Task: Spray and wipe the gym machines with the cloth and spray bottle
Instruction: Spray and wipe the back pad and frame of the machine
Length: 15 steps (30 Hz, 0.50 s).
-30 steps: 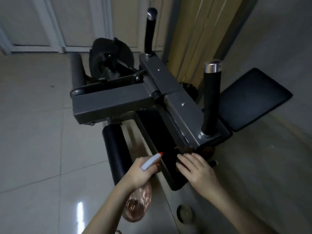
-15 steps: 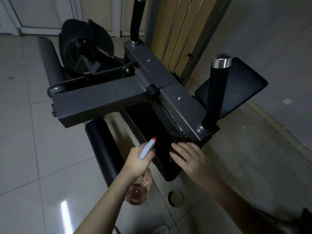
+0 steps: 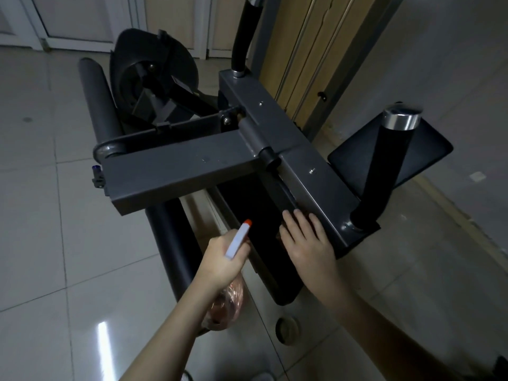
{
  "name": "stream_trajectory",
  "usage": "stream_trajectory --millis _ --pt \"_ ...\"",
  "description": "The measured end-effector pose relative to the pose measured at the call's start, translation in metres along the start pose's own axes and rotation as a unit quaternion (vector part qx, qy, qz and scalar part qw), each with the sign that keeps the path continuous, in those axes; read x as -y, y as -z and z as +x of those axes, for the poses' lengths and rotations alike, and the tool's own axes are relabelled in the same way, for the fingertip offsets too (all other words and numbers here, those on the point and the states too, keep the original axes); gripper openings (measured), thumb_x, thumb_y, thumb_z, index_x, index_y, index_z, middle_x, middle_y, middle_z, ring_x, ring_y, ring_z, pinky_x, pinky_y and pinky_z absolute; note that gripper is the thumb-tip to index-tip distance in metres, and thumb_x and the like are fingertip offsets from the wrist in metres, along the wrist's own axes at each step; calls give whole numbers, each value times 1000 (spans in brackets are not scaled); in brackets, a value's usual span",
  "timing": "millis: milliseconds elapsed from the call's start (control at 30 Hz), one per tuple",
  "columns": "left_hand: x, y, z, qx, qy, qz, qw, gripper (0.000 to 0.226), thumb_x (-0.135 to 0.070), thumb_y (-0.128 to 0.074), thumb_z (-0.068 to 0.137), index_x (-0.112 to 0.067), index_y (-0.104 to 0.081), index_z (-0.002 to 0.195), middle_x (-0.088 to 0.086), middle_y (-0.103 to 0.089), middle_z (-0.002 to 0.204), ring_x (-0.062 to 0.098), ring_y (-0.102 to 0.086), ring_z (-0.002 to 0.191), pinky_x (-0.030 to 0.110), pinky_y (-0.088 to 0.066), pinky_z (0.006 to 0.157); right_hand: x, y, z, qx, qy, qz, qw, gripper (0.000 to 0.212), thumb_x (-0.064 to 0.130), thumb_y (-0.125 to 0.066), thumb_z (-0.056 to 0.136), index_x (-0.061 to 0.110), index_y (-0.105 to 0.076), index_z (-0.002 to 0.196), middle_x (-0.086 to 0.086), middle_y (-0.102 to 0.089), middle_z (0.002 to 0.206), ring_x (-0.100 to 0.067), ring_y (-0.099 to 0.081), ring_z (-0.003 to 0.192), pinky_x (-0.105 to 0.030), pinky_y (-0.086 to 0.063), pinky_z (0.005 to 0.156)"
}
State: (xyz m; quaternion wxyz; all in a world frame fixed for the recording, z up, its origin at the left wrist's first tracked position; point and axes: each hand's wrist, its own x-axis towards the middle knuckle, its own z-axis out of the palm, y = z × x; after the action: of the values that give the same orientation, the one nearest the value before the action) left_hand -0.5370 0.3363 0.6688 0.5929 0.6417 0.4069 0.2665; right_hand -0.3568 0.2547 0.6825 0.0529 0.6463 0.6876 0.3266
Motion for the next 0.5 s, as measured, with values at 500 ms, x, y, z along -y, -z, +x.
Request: stream_trajectory --millis 500 --pt "18 6 -2 -6 -4 17 1000 8 -13 -59 93 -6 -62 91 15 -64 79 29 -60 70 39 -48 60 28 -30 61 160 11 -172 972 52 25 -56 90 7 -43 137 -16 -26 152 -31 -23 142 -49 -10 114"
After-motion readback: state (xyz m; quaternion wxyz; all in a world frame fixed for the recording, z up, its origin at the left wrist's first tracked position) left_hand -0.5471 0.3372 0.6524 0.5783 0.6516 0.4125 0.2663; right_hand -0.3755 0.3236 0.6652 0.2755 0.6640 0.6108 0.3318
